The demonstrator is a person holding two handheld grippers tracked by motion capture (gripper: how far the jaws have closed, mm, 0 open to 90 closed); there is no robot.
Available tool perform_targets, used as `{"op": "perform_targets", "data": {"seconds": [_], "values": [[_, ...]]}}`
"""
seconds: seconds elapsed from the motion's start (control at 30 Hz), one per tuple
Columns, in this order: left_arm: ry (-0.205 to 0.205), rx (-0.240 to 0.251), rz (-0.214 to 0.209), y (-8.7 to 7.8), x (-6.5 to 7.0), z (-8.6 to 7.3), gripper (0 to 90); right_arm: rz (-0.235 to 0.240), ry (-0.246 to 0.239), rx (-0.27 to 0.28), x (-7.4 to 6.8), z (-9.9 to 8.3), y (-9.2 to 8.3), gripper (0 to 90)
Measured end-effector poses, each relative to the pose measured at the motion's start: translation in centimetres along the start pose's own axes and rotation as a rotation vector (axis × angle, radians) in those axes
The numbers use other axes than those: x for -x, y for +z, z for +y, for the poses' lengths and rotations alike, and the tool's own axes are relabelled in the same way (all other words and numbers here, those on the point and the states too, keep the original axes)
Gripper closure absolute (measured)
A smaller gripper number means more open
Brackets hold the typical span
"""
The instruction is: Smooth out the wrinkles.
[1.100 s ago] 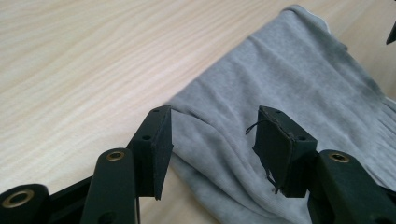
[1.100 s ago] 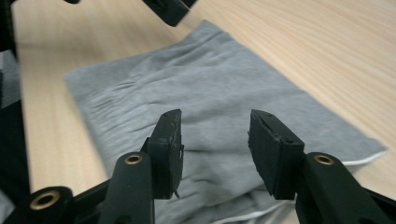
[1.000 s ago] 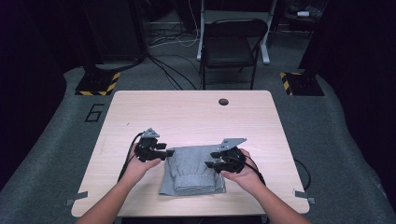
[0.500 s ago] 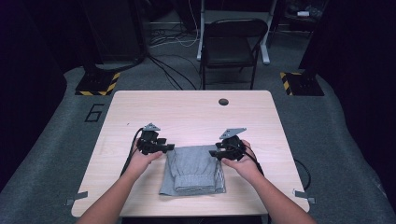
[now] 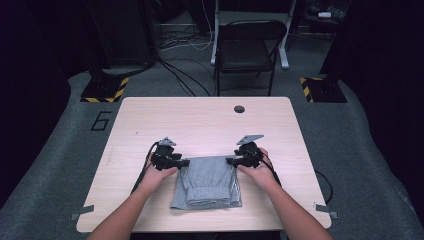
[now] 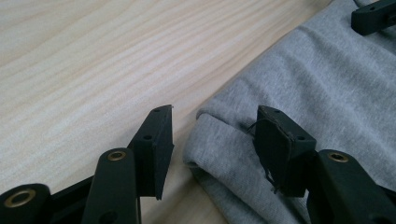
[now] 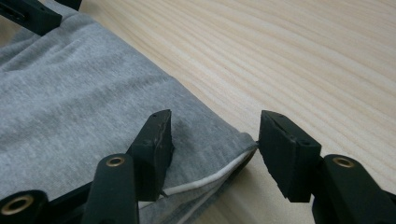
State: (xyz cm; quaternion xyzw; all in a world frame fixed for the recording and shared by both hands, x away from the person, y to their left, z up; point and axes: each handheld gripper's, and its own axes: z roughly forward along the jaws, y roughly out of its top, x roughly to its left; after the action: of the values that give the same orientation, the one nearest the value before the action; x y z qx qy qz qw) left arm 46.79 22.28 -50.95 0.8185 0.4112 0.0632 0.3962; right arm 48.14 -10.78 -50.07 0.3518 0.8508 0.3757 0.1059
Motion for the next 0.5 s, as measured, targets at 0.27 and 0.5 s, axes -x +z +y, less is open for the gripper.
{"op": "perform_targets", "data": {"seconds": [0.27, 0.5], "values": [[0.02, -0.02, -0.009, 0.23, -0.19, -0.66, 50.2, 0.007, 0.0, -0.059, -0.09, -0.31, 0.53, 44.1], [0.037, -0.025, -0.002, 0.17, 0.34, -0.54, 67.5, 0.017, -0.011, -0.069, -0.16, -0.26, 0.46, 60.4]]}}
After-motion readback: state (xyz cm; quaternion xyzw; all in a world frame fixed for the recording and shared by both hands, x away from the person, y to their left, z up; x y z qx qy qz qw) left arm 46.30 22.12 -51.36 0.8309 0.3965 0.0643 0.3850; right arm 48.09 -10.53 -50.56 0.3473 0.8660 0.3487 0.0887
